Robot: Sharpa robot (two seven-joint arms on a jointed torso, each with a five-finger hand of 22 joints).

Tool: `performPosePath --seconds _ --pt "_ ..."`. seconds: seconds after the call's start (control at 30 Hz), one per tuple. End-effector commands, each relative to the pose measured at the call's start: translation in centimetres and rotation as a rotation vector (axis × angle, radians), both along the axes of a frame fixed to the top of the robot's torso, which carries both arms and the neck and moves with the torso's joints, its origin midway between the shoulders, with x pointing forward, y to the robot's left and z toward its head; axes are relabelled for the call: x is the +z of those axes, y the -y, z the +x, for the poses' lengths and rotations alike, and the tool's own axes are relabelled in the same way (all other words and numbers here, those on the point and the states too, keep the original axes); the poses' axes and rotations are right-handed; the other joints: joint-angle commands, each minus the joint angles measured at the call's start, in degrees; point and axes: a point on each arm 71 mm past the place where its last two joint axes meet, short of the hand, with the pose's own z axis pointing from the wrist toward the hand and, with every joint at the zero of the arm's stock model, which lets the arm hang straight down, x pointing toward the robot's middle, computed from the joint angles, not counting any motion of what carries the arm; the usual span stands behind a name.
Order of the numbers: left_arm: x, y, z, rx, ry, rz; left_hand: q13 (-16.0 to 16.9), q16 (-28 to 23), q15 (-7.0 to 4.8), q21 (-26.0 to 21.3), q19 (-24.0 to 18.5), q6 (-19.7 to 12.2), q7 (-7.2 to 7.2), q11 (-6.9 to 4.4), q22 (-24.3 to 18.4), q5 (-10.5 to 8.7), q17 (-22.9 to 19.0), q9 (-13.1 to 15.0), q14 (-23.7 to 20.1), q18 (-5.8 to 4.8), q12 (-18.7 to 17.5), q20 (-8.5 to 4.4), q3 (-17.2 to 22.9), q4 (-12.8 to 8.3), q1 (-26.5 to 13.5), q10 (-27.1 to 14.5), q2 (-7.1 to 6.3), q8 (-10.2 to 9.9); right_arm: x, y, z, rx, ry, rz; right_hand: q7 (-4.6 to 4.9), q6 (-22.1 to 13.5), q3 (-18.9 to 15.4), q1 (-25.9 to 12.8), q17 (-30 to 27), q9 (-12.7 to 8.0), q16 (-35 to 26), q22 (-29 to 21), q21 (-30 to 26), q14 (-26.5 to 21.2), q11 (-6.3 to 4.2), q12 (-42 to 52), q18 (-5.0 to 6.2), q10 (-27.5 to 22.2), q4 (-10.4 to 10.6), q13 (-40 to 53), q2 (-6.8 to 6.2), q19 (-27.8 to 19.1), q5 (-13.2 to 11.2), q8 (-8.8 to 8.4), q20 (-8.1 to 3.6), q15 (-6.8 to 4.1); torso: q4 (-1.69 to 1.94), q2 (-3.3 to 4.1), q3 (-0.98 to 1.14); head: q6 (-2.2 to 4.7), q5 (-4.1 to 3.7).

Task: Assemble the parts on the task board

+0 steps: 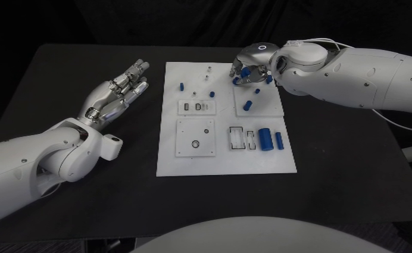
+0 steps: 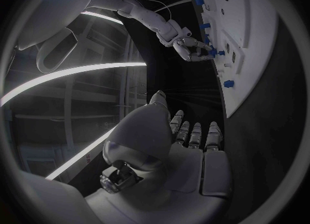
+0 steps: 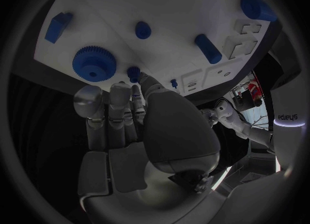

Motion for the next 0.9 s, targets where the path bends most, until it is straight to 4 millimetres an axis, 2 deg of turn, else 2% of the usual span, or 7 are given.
performPosePath --seconds 0.03,0.37,0.53,0.6,0.7,0.8,0.9 --pt "1.32 0.22 -0.50 -0.058 0.160 -0.100 -0.08 -0.21 0.47 -0.12 0.03 -0.42 0.18 0.09 0.02 0.12 -0.05 -0.07 -0.03 0.88 -0.25 0.54 -0.18 0.04 0.41 -0.17 0.36 0.01 -0.15 0.07 -0.01 0.003 0.009 -0.001 0.09 0.59 0.67 -0.10 0.28 0.15 0.44 0.46 0.41 0.53 0.01 -0.24 -0.64 0.87 0.13 0.11 -0.75 0.59 0.16 0.10 0.08 -0.12 0.05 0.02 -0.02 0.19 -0.04" --pt "1.27 0.19 -0.42 -0.060 0.157 -0.098 -0.08 -0.21 0.62 -0.10 0.05 -0.49 0.24 0.18 0.04 0.12 -0.05 -0.07 -0.03 0.87 -0.25 0.69 -0.17 0.02 0.50 -0.19 0.39 0.01 -0.47 0.24 0.14 -0.005 0.001 -0.007 0.53 2.45 3.24 0.21 1.01 1.04 0.71 1.76 1.01 0.72 -0.28 -0.91 -0.77 3.77 0.38 0.12 -1.63 0.71 0.17 0.56 -0.02 -0.29 -0.11 0.05 -0.06 0.57 0.04" --pt "1.24 0.18 -0.37 -0.061 0.155 -0.098 -0.08 -0.21 0.71 -0.09 0.06 -0.51 0.30 0.22 0.05 0.13 -0.05 -0.07 -0.03 0.86 -0.25 0.81 -0.15 -0.01 0.59 -0.20 0.41 0.00 -0.77 0.08 0.22 0.003 0.002 -0.004 1.08 4.40 4.84 0.47 1.42 2.00 0.83 2.31 1.20 0.78 -0.87 -1.07 -0.80 5.91 0.30 0.22 -1.88 0.68 0.13 1.42 -0.26 -0.63 -0.07 0.06 -0.03 0.70 -0.14" --pt "1.22 0.18 -0.36 -0.061 0.154 -0.098 -0.08 -0.21 0.71 -0.09 0.06 -0.51 0.30 0.22 0.05 0.13 -0.05 -0.07 -0.03 0.86 -0.25 0.81 -0.15 -0.01 0.59 -0.20 0.41 0.00 -0.90 0.01 0.22 0.008 0.004 -0.001 1.40 6.44 5.70 0.54 1.71 2.97 0.94 3.20 1.69 0.89 -1.33 -1.34 -0.94 7.08 0.15 0.22 -1.97 0.95 0.07 2.49 -0.54 -0.95 -0.06 0.05 -0.02 0.96 -0.14" --pt "1.21 0.16 -0.34 -0.062 0.153 -0.097 -0.09 -0.21 0.86 -0.07 0.08 -0.58 0.35 0.27 0.06 0.13 -0.05 -0.07 -0.03 0.86 -0.26 0.97 -0.11 -0.04 0.75 -0.23 0.43 0.01 -0.99 -0.05 0.21 0.012 0.006 0.002 1.53 7.20 6.13 0.56 1.79 3.47 0.92 3.76 2.00 0.91 -1.57 -1.52 -1.03 7.67 0.05 0.21 -1.99 1.13 0.06 2.90 -0.67 -1.09 -0.04 0.06 -0.01 1.57 -0.15" --pt "1.20 0.11 -0.34 -0.061 0.151 -0.097 -0.09 -0.21 0.90 -0.07 0.08 -0.58 0.37 0.28 0.06 0.13 -0.05 -0.07 -0.03 0.86 -0.26 1.01 -0.10 -0.05 0.78 -0.22 0.43 0.01 -1.04 -0.08 0.21 0.017 0.012 0.007 1.85 8.79 6.76 0.53 2.33 4.51 1.16 4.54 2.41 1.12 -2.09 -1.80 -1.15 8.94 -0.20 0.21 -2.01 1.37 0.01 3.82 -0.97 -1.44 -0.03 0.07 -0.01 2.64 -0.07" --pt "1.20 0.04 -0.30 -0.054 0.143 -0.109 -0.08 -0.21 0.99 -0.06 0.09 -0.60 0.39 0.30 0.06 0.11 -0.05 -0.07 -0.03 0.86 -0.25 1.09 -0.13 -0.03 0.80 -0.22 0.40 0.01 -1.01 -0.08 0.20 0.020 0.021 0.014 1.77 9.15 6.96 0.42 2.66 4.92 1.32 5.01 2.68 1.27 -2.17 -1.92 -1.24 9.52 -0.28 0.22 -2.03 1.55 -0.01 4.05 -1.08 -1.52 -0.03 0.09 0.00 3.80 -0.05"
